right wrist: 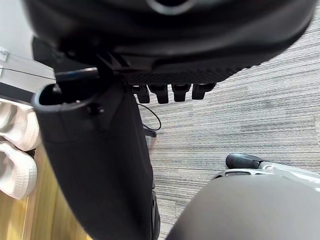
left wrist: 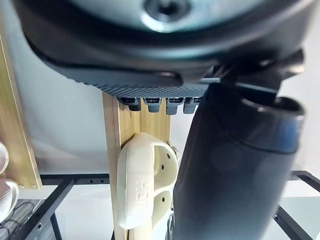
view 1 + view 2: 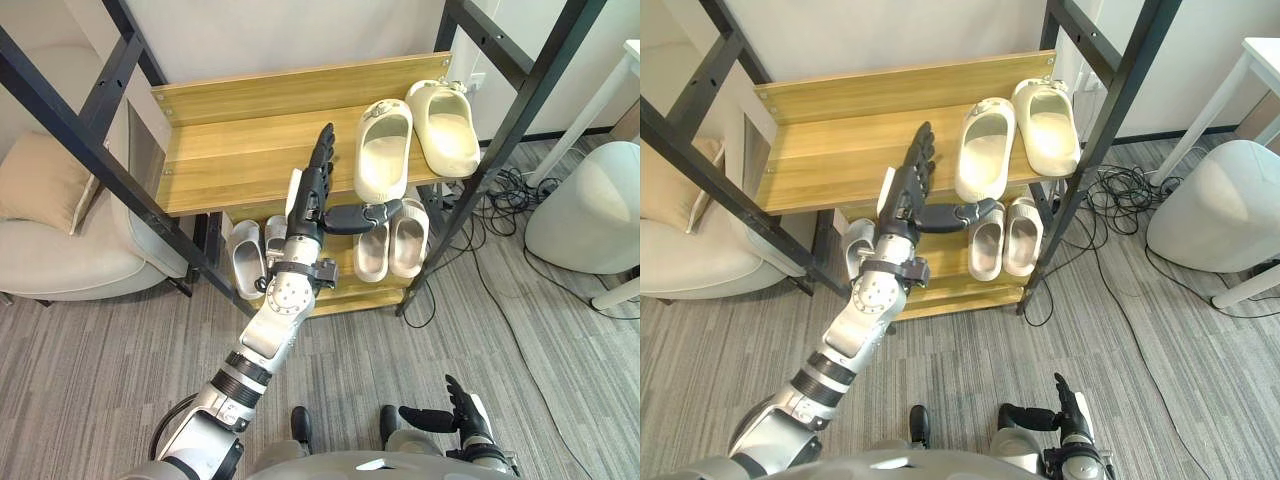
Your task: Organize the slippers on the shoe rack
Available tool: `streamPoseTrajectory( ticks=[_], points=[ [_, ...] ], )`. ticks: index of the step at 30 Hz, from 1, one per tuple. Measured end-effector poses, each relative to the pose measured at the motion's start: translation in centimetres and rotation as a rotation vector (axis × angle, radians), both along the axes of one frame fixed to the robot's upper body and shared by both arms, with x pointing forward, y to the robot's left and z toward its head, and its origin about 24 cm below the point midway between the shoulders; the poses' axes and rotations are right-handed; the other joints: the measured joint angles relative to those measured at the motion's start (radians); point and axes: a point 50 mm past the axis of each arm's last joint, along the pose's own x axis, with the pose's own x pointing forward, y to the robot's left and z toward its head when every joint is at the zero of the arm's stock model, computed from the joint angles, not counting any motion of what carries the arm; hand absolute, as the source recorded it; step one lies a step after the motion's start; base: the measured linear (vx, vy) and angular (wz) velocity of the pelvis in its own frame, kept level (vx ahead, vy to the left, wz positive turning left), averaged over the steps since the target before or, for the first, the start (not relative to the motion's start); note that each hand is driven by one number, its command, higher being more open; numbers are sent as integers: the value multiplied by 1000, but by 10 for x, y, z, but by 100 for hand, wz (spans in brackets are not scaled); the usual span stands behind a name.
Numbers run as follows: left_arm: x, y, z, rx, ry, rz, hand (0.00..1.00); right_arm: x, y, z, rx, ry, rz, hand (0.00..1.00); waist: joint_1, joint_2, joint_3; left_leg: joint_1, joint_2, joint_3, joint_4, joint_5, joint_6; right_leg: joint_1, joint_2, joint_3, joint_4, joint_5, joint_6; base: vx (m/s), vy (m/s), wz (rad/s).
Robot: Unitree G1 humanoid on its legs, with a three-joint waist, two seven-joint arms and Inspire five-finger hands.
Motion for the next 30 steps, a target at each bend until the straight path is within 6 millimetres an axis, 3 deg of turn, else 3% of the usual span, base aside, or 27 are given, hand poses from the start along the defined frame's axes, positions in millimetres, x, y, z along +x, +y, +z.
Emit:
streamPoseTrajectory(
  ticks=[14,30],
  points=[
    [8,-14,-1,5,25,-13,100,0,4,-1,9,0,-6,100,-4,-17,-8,2,0,3,0,0,0,0,-1,1,-3,1,1,0,0,0],
    [29,-14,12,53,-13,34,100,0,6,-1,18,-4,-19,100,-13,-35,3,-8,11,26,0,-9,-13,-21,8,22,-3,1,0,0,1,-3]
  ],
)
